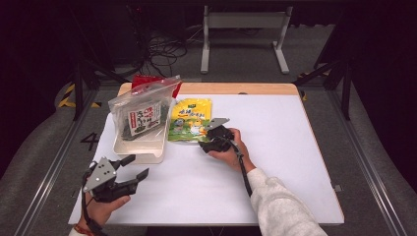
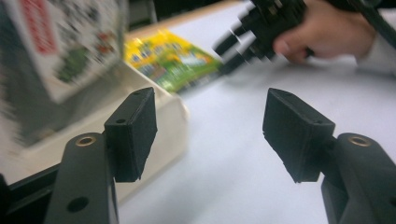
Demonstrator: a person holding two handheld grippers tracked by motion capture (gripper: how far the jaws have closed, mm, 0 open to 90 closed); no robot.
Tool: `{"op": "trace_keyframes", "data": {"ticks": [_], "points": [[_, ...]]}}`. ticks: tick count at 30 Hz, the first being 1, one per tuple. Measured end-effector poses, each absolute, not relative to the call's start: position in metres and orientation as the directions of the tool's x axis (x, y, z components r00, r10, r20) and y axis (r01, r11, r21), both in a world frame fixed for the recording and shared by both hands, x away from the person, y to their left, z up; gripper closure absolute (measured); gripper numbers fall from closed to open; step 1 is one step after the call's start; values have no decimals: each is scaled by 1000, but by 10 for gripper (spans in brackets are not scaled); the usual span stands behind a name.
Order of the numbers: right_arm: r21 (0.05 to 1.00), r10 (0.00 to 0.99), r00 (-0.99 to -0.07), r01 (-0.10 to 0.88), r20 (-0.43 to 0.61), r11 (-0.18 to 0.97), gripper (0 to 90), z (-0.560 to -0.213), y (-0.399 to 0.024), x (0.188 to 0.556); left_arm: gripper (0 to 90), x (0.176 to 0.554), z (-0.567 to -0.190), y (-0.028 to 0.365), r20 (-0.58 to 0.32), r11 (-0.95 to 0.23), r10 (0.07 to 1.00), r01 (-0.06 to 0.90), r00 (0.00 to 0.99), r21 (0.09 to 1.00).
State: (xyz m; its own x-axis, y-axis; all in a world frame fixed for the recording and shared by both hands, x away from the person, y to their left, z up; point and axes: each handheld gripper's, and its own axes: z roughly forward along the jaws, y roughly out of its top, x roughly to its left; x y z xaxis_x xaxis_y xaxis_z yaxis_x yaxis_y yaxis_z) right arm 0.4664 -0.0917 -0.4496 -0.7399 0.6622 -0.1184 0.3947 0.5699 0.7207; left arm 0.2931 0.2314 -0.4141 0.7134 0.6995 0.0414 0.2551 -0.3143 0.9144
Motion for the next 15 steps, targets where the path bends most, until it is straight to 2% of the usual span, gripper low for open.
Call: {"op": "trace_keyframes", "data": {"ticks": [3, 9, 15], "points": [[714, 669, -729, 391, -146, 581, 350, -452, -83, 470, 352, 290, -421, 224, 45, -348, 676, 264, 735, 899], [703, 671, -714, 372, -201, 606, 323, -455, -72, 472, 351, 290, -427, 220, 16, -353, 652, 285, 758, 891], [687, 625, -732, 306, -272, 659, 534, -454, -66, 467, 345, 291, -430, 217, 16, -371, 640, 291, 768, 882]]}}
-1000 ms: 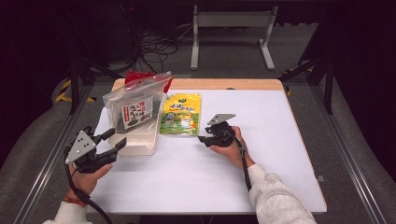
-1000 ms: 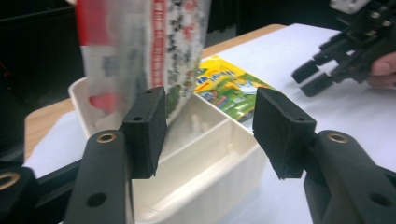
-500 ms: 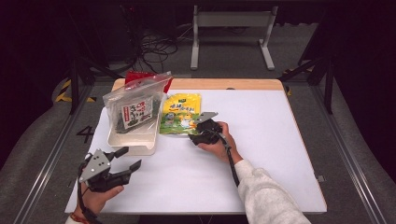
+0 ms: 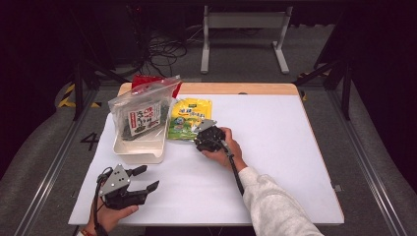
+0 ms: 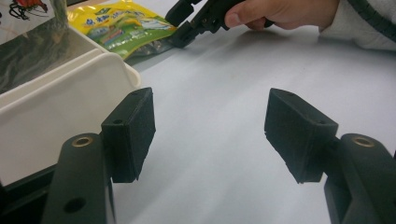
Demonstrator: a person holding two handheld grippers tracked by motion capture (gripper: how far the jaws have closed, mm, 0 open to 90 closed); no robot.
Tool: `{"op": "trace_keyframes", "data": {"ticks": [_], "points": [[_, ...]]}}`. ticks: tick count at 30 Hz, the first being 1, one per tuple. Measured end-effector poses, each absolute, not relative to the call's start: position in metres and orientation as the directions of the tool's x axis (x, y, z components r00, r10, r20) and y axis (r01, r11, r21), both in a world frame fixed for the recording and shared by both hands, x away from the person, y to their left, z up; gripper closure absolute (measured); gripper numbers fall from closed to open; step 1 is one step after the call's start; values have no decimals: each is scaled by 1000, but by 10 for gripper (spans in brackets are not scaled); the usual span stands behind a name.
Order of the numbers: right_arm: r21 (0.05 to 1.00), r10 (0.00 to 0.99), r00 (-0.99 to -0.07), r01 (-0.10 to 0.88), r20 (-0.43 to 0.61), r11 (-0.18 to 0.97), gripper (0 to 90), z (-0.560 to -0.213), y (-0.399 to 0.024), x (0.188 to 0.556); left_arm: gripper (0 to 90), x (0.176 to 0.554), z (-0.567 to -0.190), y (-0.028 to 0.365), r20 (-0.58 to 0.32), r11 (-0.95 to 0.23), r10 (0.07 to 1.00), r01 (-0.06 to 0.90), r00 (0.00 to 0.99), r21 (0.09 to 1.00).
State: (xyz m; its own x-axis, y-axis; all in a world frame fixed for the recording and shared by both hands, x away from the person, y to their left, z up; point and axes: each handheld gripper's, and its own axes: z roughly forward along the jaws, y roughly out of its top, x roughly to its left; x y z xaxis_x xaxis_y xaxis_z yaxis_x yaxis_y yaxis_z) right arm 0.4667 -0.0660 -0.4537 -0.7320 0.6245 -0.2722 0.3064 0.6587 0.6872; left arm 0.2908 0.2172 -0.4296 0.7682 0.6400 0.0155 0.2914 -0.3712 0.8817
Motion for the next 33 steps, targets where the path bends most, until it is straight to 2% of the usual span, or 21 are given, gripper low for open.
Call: {"op": "trace_keyframes", "data": {"ticks": [3, 4, 8, 9, 11, 12, 15, 17, 24, 27, 28, 33], "points": [[694, 594, -752, 265, -286, 670, 734, -451, -64, 463, 346, 292, -431, 215, 10, -380, 628, 296, 778, 877], [687, 577, -760, 248, -300, 683, 898, -451, -63, 462, 346, 292, -432, 214, 7, -384, 625, 300, 780, 873], [675, 566, -766, 245, -306, 696, 890, -455, -62, 464, 342, 292, -434, 211, 16, -410, 605, 294, 796, 864], [674, 565, -769, 248, -300, 696, 804, -455, -62, 464, 342, 293, -435, 211, 9, -408, 600, 297, 800, 863], [675, 577, -749, 243, -327, 697, 493, -453, -60, 462, 342, 294, -435, 209, 11, -414, 600, 299, 800, 860], [666, 575, -739, 235, -352, 709, 491, -453, -58, 462, 342, 294, -436, 209, 1, -411, 596, 305, 803, 859], [668, 575, -734, 227, -362, 709, 405, -455, -56, 464, 342, 295, -438, 207, 2, -423, 587, 305, 809, 853], [665, 575, -722, 216, -384, 715, 392, -456, -53, 464, 342, 296, -438, 205, 2, -422, 583, 300, 812, 855], [603, 517, -694, 149, -501, 784, 491, -457, -40, 467, 340, 297, -441, 204, -22, -421, 568, 313, 823, 852], [556, 453, -696, 94, -557, 826, 604, -459, -33, 465, 336, 298, -441, 206, -28, -422, 559, 313, 829, 851], [547, 441, -697, 84, -565, 833, 666, -459, -32, 465, 336, 298, -441, 206, -36, -416, 560, 318, 828, 852], [488, 371, -694, 32, -617, 872, 823, -459, -28, 462, 340, 299, -443, 205, -33, -437, 554, 324, 832, 839]]}}
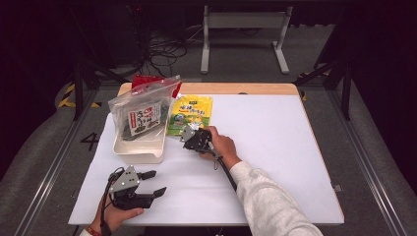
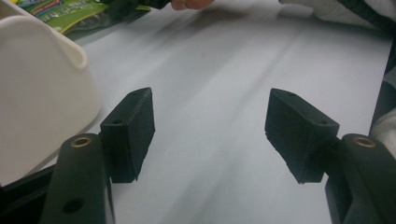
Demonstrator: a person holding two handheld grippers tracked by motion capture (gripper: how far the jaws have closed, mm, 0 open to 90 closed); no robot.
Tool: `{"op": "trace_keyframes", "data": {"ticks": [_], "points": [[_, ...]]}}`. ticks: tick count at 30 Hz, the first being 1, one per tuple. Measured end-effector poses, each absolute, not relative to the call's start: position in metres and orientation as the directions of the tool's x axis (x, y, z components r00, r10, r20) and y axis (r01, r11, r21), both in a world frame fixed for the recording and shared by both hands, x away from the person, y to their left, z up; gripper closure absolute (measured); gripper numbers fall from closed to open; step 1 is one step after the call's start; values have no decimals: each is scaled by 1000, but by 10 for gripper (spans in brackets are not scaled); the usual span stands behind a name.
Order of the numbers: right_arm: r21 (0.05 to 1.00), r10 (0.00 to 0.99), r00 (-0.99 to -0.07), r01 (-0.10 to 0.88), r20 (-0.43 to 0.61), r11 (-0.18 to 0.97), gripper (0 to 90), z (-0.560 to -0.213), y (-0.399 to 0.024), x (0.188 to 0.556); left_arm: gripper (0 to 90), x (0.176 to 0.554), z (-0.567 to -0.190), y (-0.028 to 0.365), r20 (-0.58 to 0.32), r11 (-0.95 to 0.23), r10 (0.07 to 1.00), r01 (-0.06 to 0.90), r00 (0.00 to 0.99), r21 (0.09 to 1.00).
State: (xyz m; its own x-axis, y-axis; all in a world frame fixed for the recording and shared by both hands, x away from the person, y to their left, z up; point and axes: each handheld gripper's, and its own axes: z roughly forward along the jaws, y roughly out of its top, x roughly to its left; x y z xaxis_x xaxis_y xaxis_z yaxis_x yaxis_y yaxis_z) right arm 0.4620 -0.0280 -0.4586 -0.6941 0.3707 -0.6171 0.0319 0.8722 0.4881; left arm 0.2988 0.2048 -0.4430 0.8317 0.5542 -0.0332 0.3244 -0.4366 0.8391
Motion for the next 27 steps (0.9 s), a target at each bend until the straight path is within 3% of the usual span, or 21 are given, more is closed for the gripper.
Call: {"op": "trace_keyframes", "data": {"ticks": [5, 14, 22, 25, 26, 27], "points": [[442, 324, -664, -11, -674, 897, 900, -460, -25, 460, 337, 299, -445, 204, -48, -435, 546, 331, 837, 837], [399, 269, -648, -58, -712, 915, 900, -458, -39, 439, 322, 307, -454, 204, -117, -401, 574, 403, 810, 823], [435, 220, -678, -162, -702, 886, 900, -451, -83, 361, 294, 311, -455, 195, -146, -379, 595, 436, 790, 816], [386, 122, -706, -228, -698, 894, 897, -450, -110, 326, 261, 314, -457, 188, -185, -367, 590, 466, 786, 805], [469, 213, -706, -188, -675, 863, 896, -454, -113, 315, 257, 314, -457, 188, -185, -367, 590, 466, 786, 805], [483, 223, -708, -187, -670, 855, 895, -455, -117, 309, 247, 316, -458, 182, -197, -364, 598, 482, 777, 797]]}}
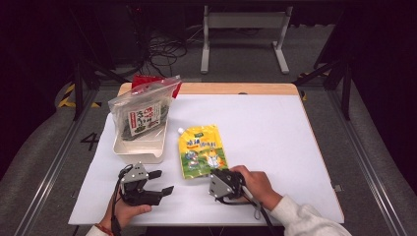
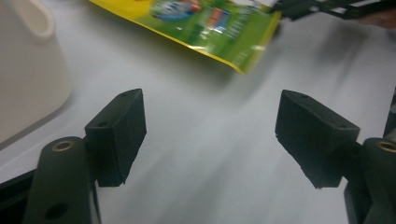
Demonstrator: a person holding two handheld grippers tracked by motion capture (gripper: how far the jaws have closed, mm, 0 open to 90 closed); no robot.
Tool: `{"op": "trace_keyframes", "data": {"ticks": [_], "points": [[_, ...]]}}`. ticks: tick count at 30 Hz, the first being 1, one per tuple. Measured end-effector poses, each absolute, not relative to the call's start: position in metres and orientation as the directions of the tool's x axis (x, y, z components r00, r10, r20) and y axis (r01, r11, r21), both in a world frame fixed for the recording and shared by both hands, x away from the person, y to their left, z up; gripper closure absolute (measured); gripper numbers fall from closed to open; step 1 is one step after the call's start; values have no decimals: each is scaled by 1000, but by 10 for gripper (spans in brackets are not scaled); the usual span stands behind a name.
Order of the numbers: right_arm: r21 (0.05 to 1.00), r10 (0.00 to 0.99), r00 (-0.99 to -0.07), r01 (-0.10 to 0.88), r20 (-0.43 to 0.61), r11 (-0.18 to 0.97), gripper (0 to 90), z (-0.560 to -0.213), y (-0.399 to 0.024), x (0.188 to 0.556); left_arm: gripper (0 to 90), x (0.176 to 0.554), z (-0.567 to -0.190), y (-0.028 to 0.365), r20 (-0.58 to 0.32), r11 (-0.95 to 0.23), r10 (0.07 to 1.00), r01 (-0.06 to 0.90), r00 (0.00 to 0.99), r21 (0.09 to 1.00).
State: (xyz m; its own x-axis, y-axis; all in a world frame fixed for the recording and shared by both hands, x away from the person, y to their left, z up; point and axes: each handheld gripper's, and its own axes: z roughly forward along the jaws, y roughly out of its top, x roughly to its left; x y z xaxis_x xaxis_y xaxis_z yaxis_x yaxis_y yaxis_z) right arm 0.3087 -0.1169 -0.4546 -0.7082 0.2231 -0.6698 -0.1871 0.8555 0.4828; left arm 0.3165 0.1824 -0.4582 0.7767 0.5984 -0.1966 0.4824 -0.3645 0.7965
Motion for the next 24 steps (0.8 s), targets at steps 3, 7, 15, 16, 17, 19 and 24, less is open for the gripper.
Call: {"op": "trace_keyframes", "data": {"ticks": [3, 7, 15, 16, 17, 19, 24], "points": [[438, 142, -724, -238, -675, 867, 880, -452, -132, 291, 202, 322, -461, 174, -235, -358, 591, 511, 772, 781], [456, 141, -745, -236, -651, 858, 849, -458, -142, 281, 163, 332, -466, 156, -272, -371, 581, 547, 767, 750], [598, 230, -851, -118, -473, 793, 724, -453, -159, 281, 118, 354, -470, 131, -312, -350, 603, 596, 734, 723], [618, 235, -863, -109, -448, 779, 702, -453, -161, 282, 115, 357, -470, 129, -314, -347, 604, 596, 733, 724], [630, 246, -870, -91, -427, 771, 682, -453, -163, 282, 104, 360, -470, 126, -334, -335, 602, 608, 726, 719], [645, 266, -878, -61, -398, 762, 612, -453, -166, 283, 86, 364, -470, 123, -339, -330, 602, 612, 723, 719], [711, 327, -889, 3, -320, 703, 552, -445, -177, 288, 62, 373, -471, 121, -416, -259, 599, 657, 684, 708]]}}
